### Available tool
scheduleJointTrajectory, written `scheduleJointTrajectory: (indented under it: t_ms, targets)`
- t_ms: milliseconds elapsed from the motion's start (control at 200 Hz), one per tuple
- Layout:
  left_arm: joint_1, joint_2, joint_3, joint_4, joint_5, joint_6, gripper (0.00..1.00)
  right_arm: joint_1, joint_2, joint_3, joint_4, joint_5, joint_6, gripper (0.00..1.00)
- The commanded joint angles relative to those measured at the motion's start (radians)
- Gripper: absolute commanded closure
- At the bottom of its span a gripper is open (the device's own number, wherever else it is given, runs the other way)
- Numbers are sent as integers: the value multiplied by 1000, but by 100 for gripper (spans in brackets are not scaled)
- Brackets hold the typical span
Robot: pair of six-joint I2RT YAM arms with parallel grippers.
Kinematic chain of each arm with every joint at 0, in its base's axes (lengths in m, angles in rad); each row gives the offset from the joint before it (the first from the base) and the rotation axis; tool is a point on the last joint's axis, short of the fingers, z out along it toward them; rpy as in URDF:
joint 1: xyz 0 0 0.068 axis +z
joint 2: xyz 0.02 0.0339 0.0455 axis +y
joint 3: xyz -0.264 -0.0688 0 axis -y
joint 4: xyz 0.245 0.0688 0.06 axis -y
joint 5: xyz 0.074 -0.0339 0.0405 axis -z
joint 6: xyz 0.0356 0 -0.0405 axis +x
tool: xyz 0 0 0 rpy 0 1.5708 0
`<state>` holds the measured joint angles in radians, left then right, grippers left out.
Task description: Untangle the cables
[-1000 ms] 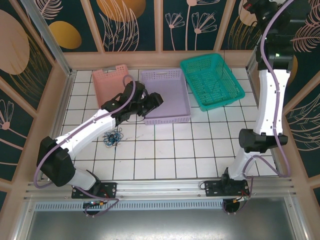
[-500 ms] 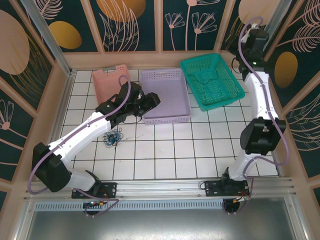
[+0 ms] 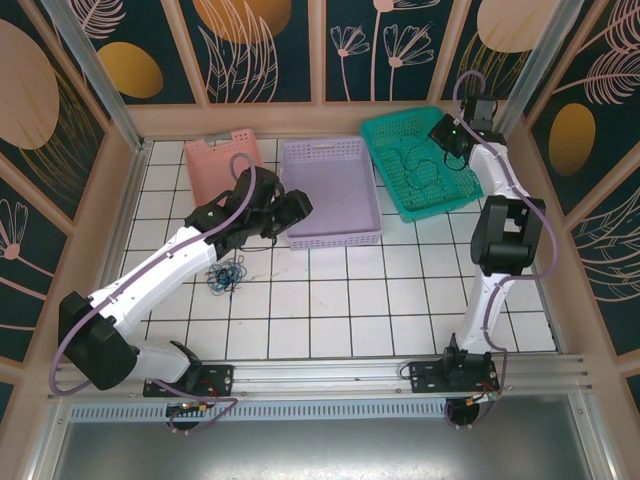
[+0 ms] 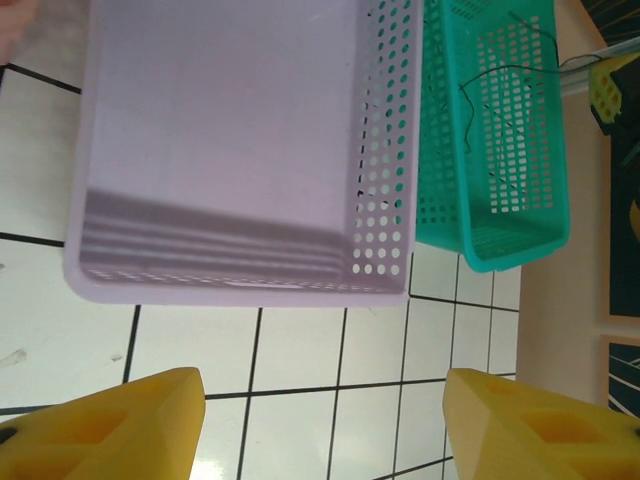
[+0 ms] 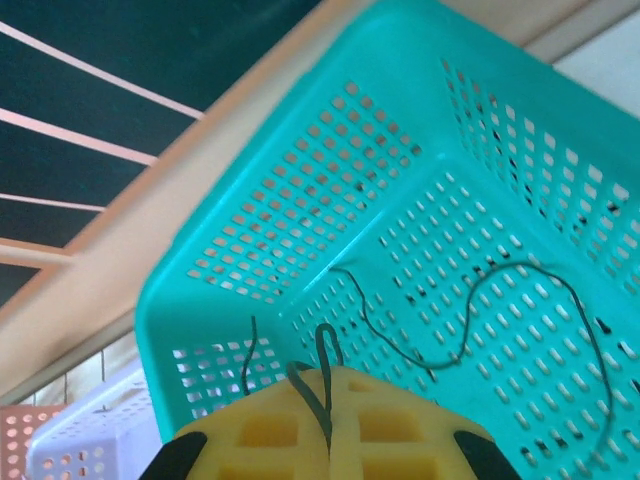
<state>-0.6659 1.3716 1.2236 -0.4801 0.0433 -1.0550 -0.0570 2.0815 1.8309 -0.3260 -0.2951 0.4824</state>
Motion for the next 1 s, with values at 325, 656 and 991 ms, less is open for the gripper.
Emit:
scheduleJointTrajectory:
  t_ms: [325, 656, 991]
  targets:
    - [88, -22, -58, -175, -32, -12, 30, 38, -295, -204, -35, 106, 17, 43]
    - [352, -98, -191, -381, -91, 30, 24, 244, -627, -526, 35, 183, -31, 49]
    - [445, -56, -355, -283, 65, 120, 24, 589, -899, -1001, 60, -39, -17, 47]
